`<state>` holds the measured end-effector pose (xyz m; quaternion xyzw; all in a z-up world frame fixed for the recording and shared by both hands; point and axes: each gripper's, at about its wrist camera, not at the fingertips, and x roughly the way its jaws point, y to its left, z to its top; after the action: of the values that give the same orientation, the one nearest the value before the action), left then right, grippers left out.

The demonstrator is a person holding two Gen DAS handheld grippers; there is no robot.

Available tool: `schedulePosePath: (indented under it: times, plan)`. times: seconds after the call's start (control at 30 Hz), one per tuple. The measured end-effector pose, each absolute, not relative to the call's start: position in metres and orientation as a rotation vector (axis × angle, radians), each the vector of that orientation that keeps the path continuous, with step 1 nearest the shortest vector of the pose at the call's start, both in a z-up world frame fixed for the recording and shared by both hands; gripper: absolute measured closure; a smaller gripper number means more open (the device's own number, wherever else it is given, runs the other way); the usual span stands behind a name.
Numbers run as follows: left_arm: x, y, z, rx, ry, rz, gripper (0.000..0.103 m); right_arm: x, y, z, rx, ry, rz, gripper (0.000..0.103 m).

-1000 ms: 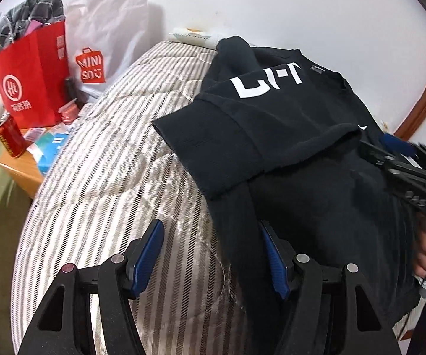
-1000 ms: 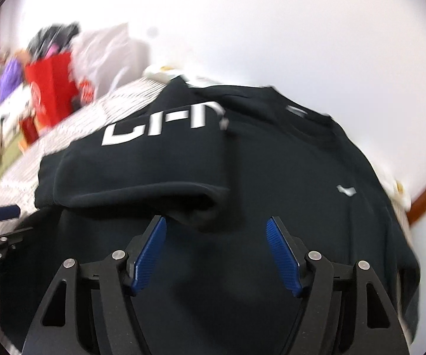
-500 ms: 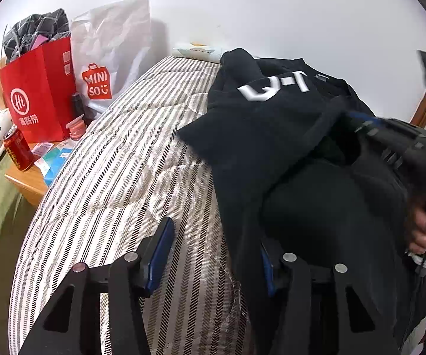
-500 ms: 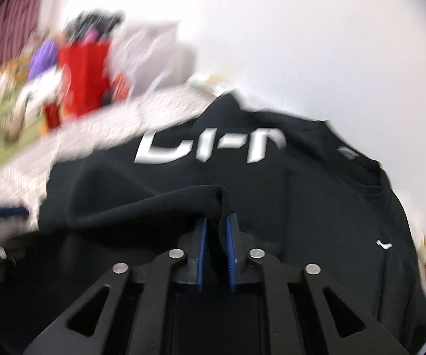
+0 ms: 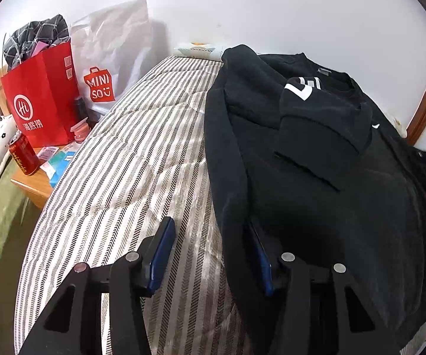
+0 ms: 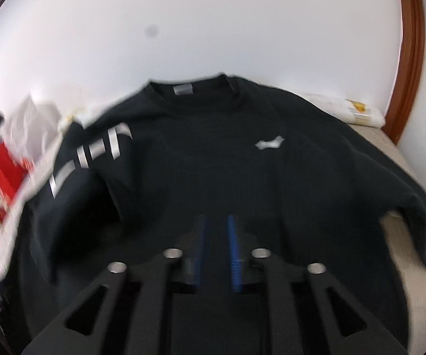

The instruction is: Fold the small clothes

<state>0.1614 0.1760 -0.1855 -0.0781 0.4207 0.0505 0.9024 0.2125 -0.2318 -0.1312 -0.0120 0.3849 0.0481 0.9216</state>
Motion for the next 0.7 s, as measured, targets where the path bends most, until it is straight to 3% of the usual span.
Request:
schedulePosePath:
  times: [0.03,0.1,0.23,0.47,0.67,0.7]
  plan:
    - [0.160,0.175,-0.185,-0.154,0.874,0.100,0.055,0.206,-0.235,-0.133,-0.054,0.788,0.084,0.057]
    - [0.155,0.171,-0.185,-0.134,0.879,0.090,0.054,0.186,-0.248,-0.138,-0.109,0.783,0.033,0.048]
    - [0.138,0.168,-0.182,-0.157,0.902,0.049,0.054,0.152,-0.297,-0.151,-0.137,0.830,-0.071,0.040]
    - [0.104,0.161,-0.180,-0.177,0.933,-0.042,0.056,0.084,-0.379,-0.174,-0.022,0.923,-0.170,0.038]
    - [0.083,0.148,-0.182,-0.134,0.933,-0.060,0.069,0.046,-0.395,-0.190,0.092,0.920,-0.144,0.038]
    - [0.081,0.147,-0.182,-0.132,0.930,-0.055,0.075,0.043,-0.395,-0.191,0.108,0.916,-0.136,0.038]
